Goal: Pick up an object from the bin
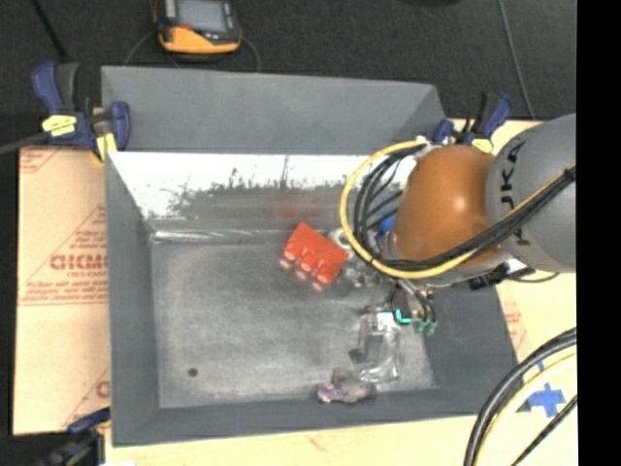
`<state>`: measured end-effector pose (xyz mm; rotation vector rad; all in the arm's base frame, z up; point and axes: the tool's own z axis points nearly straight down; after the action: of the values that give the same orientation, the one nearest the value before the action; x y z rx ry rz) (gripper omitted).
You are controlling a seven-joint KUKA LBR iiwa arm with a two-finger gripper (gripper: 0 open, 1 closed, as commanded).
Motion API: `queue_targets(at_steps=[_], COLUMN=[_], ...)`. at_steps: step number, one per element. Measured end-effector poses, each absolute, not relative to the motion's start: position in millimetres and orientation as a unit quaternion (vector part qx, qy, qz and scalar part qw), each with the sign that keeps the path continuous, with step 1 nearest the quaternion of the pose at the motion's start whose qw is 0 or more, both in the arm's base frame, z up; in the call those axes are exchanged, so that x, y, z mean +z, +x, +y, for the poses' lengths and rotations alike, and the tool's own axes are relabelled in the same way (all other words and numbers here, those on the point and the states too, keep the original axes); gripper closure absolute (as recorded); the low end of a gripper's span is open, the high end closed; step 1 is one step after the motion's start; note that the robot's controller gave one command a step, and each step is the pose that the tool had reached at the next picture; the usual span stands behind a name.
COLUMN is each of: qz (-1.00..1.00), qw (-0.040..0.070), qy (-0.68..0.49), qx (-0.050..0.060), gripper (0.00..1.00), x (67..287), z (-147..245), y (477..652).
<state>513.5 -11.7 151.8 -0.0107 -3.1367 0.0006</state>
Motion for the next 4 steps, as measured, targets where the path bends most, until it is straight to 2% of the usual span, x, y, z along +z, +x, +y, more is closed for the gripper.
queue_targets(at_steps=[1,2,3,4], qz=[-0.997,-0.998,-0.997,-0.997], qw=[-0.006,-0.014,-0.032,-0.007], qy=[0.081,0.065,0.065,0.078], qx=[0.001,0.001,0.007,0.002], gripper=[0.0,0.0,1.0,1.0], x=[85,80,87,197], z=[-79,-93,-97,-96], y=[551.7,510.7,521.3,493.2])
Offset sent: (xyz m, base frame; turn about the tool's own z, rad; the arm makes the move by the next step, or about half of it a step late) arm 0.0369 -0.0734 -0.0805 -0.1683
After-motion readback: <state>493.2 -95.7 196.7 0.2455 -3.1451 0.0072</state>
